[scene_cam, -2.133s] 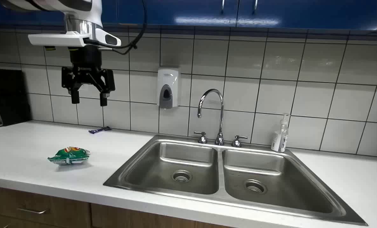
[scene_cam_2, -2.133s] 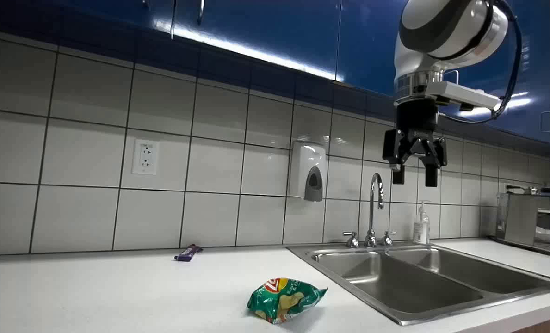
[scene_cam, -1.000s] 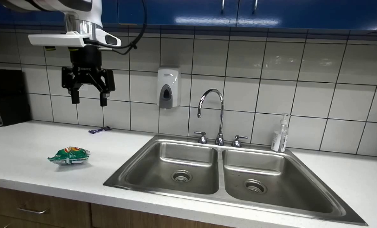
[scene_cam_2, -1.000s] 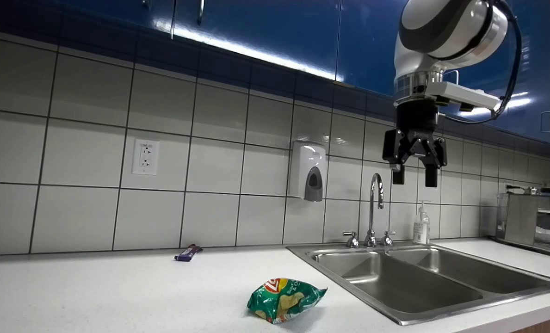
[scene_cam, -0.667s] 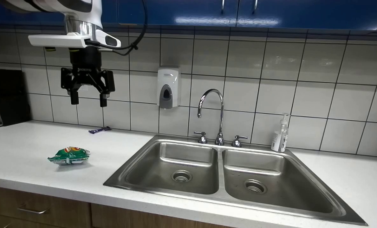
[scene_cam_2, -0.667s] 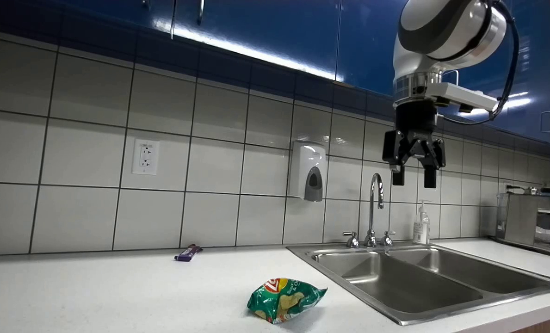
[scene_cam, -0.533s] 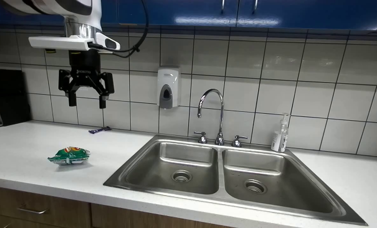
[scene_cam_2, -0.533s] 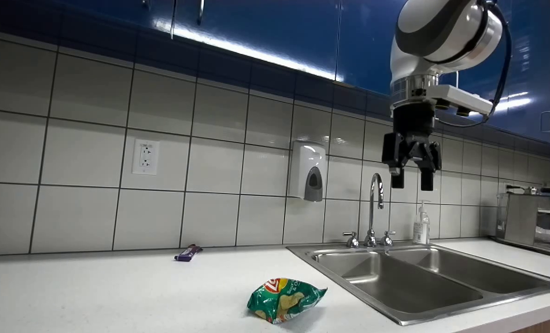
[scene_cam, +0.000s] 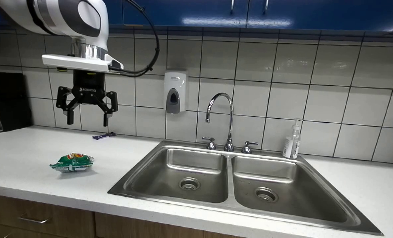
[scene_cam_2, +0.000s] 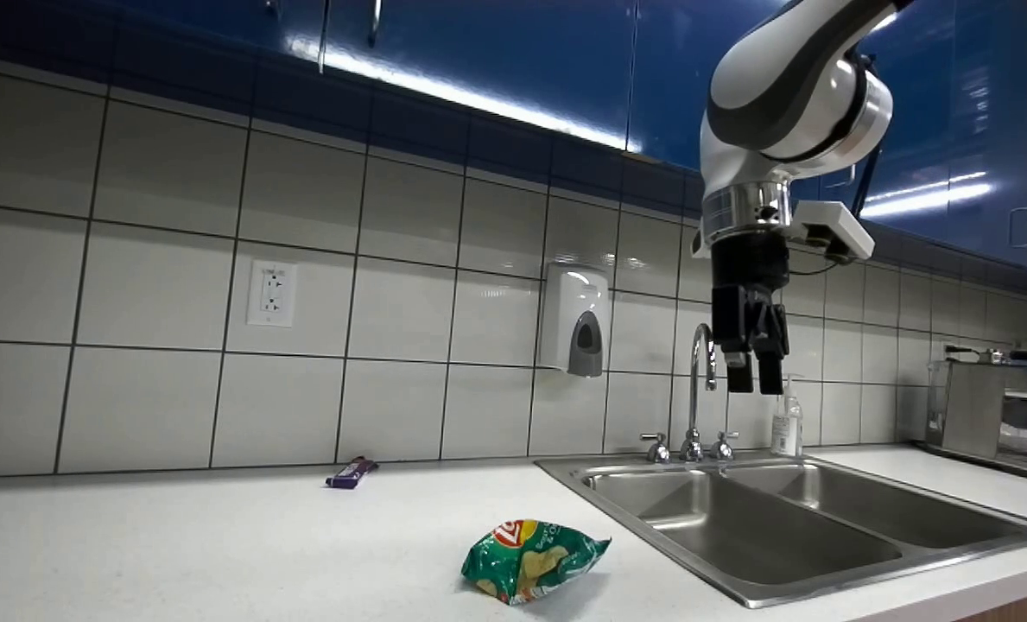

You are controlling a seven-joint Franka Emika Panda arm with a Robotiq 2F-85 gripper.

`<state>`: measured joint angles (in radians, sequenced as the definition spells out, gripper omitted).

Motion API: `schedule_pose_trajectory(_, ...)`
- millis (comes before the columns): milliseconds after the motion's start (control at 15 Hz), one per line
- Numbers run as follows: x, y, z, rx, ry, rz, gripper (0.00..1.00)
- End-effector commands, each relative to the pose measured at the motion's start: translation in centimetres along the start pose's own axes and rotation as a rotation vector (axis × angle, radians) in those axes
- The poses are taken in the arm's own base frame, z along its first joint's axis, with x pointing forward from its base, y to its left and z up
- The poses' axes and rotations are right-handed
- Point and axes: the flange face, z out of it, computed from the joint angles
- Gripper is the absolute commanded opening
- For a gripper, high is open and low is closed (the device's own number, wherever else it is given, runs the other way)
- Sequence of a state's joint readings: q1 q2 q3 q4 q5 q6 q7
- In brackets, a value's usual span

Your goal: Put the lays packet in the sink to the left

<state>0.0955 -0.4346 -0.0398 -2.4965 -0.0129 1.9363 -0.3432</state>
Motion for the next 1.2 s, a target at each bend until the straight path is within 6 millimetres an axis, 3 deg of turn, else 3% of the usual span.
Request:
schedule_pose_trajectory(0, 2.1, 0.2, 0.8, 0.004, -0.006, -0.108, 1.00)
schedule_pose_trajectory(267, 4.6, -0.7, 1.7, -0.011, -0.015, -0.183, 1.00)
schedule_pose_trajectory(533, 7.6, -2.8, 2.8, -0.026, -0.028, -0.258, 1.00)
schedule_pose_trajectory(1133, 13.5, -6.3, 8.1, -0.048, -0.061, -0.342, 1.00)
